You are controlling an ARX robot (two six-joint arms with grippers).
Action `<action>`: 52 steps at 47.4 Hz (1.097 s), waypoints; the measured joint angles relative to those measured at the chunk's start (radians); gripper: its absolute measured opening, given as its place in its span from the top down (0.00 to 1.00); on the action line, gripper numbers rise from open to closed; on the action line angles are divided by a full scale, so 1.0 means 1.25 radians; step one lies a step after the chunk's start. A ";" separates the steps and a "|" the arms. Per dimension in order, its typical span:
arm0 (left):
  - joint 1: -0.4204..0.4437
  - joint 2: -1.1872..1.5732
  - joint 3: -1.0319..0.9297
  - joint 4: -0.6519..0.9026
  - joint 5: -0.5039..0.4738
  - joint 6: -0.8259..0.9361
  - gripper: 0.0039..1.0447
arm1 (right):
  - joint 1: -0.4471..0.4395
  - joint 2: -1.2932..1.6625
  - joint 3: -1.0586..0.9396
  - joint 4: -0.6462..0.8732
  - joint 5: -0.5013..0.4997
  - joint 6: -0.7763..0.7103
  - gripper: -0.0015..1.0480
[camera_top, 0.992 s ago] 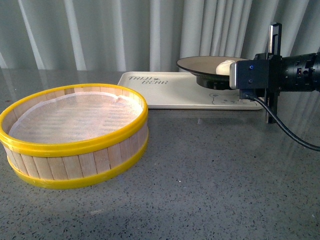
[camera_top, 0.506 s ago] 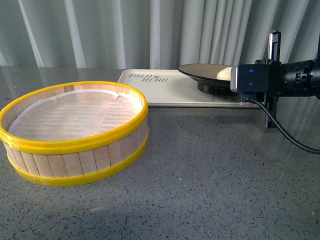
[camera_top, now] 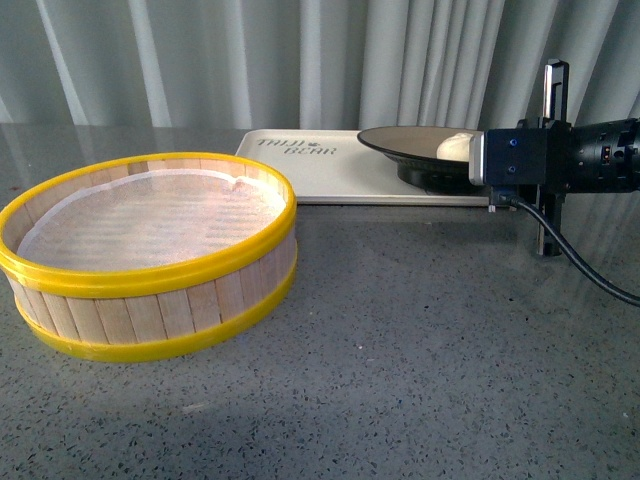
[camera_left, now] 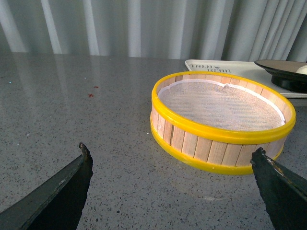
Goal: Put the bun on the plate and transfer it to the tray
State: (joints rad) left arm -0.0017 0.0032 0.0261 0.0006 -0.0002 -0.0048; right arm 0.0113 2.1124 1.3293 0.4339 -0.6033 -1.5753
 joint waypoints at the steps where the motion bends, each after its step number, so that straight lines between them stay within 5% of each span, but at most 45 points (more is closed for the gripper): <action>1: 0.000 0.000 0.000 0.000 0.000 0.000 0.06 | 0.000 0.000 -0.003 0.003 0.001 0.000 0.98; 5: 0.000 0.000 0.000 0.000 0.000 0.000 0.06 | -0.001 0.000 -0.014 0.011 0.002 -0.008 0.97; 26: 0.000 0.000 0.000 0.000 0.000 0.000 0.06 | 0.003 -0.056 -0.094 0.092 0.009 0.044 0.37; 34: 0.000 0.000 0.000 0.000 0.000 0.000 0.06 | 0.043 -0.208 -0.216 0.198 0.119 0.226 0.07; 40: 0.000 0.000 0.000 0.000 0.000 0.000 0.06 | 0.091 -0.398 -0.302 0.102 0.332 0.500 0.08; 44: 0.000 0.000 0.000 0.000 0.000 0.000 0.06 | 0.106 -0.517 -0.353 0.038 0.396 0.706 0.08; 49: 0.000 0.000 0.000 0.000 0.000 0.000 0.06 | 0.105 -0.534 -0.357 0.043 0.415 0.818 0.09; 52: 0.000 0.000 0.000 0.000 0.000 0.000 0.06 | 0.108 -0.535 -0.414 0.137 0.548 0.951 0.20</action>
State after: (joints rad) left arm -0.0017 0.0032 0.0261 0.0006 -0.0002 -0.0048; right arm 0.1463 1.4433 0.8120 0.6048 0.0822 -0.3866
